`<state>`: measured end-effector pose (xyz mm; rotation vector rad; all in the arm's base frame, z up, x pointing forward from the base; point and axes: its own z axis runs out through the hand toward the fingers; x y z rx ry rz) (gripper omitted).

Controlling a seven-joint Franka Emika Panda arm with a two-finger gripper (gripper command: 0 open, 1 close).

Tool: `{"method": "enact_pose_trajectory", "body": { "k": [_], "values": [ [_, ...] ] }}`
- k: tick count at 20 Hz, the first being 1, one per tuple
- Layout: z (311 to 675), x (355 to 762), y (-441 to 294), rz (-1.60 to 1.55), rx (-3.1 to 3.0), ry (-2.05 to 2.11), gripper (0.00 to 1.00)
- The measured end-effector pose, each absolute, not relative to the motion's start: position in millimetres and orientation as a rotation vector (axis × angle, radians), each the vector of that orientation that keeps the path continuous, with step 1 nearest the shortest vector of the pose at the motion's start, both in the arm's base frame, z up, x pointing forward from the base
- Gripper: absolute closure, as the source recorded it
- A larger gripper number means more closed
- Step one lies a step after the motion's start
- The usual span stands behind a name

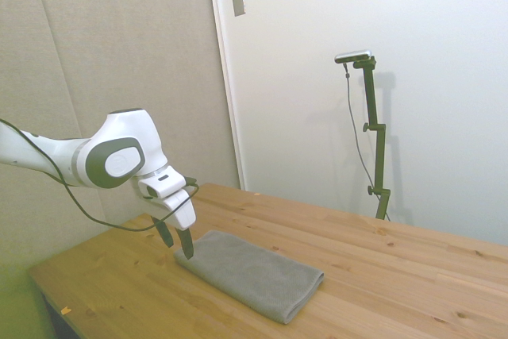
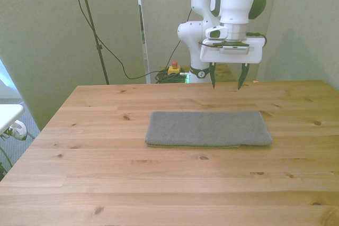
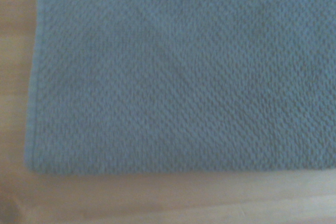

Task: Fold the towel

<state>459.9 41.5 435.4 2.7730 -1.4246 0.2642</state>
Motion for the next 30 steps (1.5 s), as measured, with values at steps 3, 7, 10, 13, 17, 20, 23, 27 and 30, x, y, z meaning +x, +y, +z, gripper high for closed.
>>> {"method": "enact_pose_trajectory", "body": {
  "k": [3,7,10,13,17,20,23,27,30],
  "values": [
    [419.9,495.6,70.6,0.269,2.655,-1.440,0.00],
    [408.1,538.1,115.8,0.297,2.569,-1.429,0.00],
    [401.1,555.3,151.3,0.376,2.475,-1.401,0.00],
    [389.8,565.6,177.4,0.405,2.415,-1.369,0.00],
    [367.8,576.0,192.2,0.402,2.372,-1.356,0.00],
    [357.7,580.5,196.4,0.384,2.341,-1.351,0.00],
    [352.1,585.9,196.1,0.392,2.319,-1.339,0.00],
    [346.2,589.7,188.4,0.385,2.300,-1.345,0.00],
    [345.6,592.4,178.6,0.383,2.282,-1.360,0.00]
  ]
}}
